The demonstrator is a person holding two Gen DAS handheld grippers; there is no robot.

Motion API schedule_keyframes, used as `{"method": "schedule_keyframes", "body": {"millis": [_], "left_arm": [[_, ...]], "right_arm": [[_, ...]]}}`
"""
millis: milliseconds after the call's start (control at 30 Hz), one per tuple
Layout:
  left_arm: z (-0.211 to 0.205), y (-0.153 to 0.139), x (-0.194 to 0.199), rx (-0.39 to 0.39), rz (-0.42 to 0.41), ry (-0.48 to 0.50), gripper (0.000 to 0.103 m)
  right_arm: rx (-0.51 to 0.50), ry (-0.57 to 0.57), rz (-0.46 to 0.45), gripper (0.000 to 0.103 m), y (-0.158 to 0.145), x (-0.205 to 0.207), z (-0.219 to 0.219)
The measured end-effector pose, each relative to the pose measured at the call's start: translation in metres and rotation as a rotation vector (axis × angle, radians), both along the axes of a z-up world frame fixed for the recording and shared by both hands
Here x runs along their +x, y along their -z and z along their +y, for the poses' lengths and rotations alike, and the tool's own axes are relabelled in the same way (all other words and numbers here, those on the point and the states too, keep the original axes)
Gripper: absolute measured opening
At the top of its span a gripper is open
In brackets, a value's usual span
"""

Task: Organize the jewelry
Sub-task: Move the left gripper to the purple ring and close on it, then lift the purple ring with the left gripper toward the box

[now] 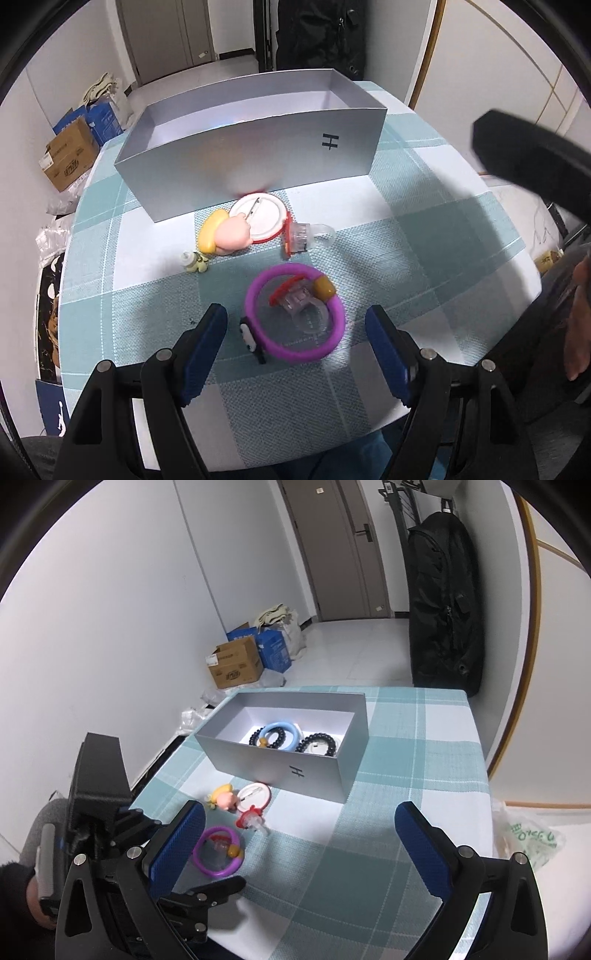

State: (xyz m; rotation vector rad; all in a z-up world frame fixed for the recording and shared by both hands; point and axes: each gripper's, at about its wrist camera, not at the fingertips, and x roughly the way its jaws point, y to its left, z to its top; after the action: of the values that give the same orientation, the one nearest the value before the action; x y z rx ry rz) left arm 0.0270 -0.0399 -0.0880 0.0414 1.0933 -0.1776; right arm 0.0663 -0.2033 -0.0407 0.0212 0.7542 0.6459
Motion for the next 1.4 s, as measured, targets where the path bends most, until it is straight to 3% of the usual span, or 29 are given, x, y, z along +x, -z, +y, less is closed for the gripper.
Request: {"method": "schedule_keyframes", "body": {"millis": [233,300,333,467,900,1167,1400], "left_arm": [[0.006,0.000,0.002,-0.042,0.009,0.005,0.073],[0.006,0.000,0.004,-0.048,0.003,0.008,0.062],[0.007,-0.001,0.005,-0.040,0.000,0.010,0.052],[0.013,-0.002,0.007,-0.083,0.010,0.020,0.049],[0.028,-0.012,0.014,-0.257,0.017,-0.016,0.048],[0.051,-0.033,0.010,-0.384,-0.041,-0.066,0.048],[0.081,-0.049,0.007,-0.436,-0.144,-0.140,0.048]], "right_arm": [[0.017,0.022,0.019,0.103,0.001,0.002,-0.007],[0.020,0.027,0.028,0.103,0.002,0.002,-0.007],[0.020,0.029,0.032,0.103,0.002,0.003,-0.007],[0.021,0.034,0.033,0.103,0.003,0.003,-0.008],[0.000,0.038,0.041,0.103,0.006,0.002,-0.007],[-0.020,0.019,0.058,0.103,0.011,0.002,-0.001],[-0.031,-0.053,0.080,0.103,0.019,-0.002,0.016]]}}
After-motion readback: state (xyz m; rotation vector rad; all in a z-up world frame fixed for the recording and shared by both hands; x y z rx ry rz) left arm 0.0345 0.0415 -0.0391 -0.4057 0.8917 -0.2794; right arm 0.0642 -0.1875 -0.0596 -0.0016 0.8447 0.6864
